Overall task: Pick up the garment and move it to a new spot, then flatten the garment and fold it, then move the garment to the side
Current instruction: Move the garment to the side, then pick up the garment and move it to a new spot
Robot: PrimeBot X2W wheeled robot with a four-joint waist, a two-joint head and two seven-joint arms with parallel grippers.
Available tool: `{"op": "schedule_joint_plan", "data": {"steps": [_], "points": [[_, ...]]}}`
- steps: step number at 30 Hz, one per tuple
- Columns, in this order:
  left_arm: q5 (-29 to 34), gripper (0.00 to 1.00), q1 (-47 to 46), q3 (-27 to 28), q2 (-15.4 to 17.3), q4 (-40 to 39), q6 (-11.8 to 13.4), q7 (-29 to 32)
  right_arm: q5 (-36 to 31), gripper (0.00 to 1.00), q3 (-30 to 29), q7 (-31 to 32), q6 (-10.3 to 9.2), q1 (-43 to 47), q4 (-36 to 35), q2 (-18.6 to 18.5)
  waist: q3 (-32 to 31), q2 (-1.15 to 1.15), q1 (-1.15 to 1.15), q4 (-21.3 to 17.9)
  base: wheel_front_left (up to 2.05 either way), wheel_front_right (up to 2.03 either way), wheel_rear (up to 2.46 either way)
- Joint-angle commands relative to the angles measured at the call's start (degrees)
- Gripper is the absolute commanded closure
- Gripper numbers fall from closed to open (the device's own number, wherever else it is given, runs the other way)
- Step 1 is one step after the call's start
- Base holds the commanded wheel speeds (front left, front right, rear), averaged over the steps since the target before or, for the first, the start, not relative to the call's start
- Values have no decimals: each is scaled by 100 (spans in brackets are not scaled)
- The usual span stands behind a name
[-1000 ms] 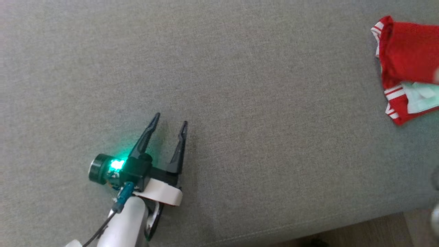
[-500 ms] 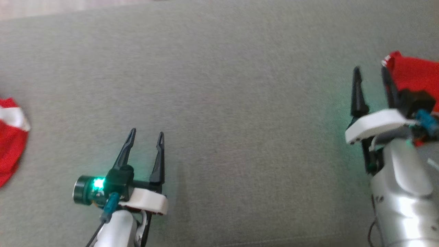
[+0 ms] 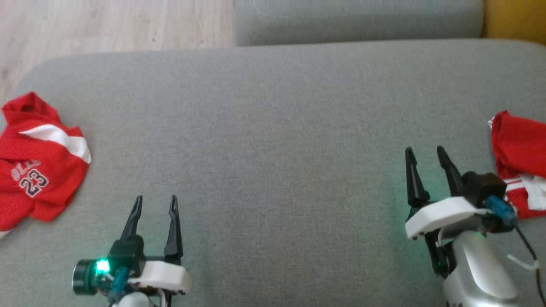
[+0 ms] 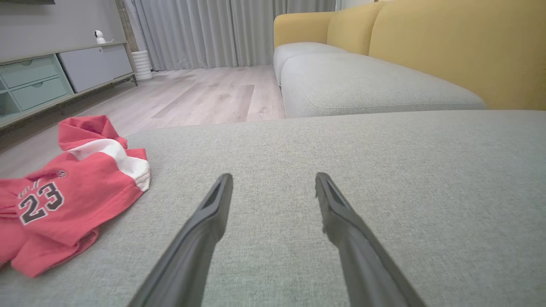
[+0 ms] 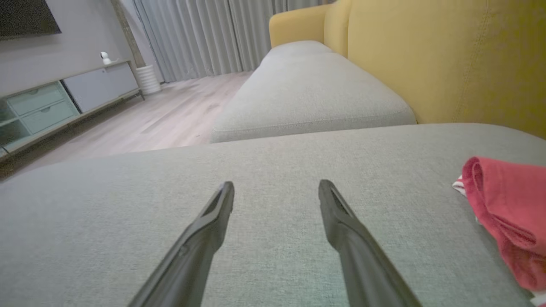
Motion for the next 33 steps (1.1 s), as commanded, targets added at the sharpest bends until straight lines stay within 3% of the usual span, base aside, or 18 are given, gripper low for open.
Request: {"op": "schedule_joint_plan", "data": {"steps": [1,13,18,27,33], "points": [[0,0,-81,257,18,-160,32,-29,126,0,195,-53,-4,10,-276,28,-167,0,1,61,0,0,0],[-1,0,278,478,9,-235,60,-29,432,0,391,-53,-4,418,-383,29,-471,0,1,100,0,0,0],[-16,0,306,437,7,-243,52,-29,391,0,427,-53,-4,505,-346,29,-476,0,1,335,0,0,0],[-60,0,350,399,6,-242,67,-29,435,0,614,-53,-4,639,-359,29,-385,0,1,1596,0,0,0],[-87,0,515,713,6,-218,113,-29,545,0,778,-53,-4,610,-305,29,-346,0,1,2426,0,0,0]]}}
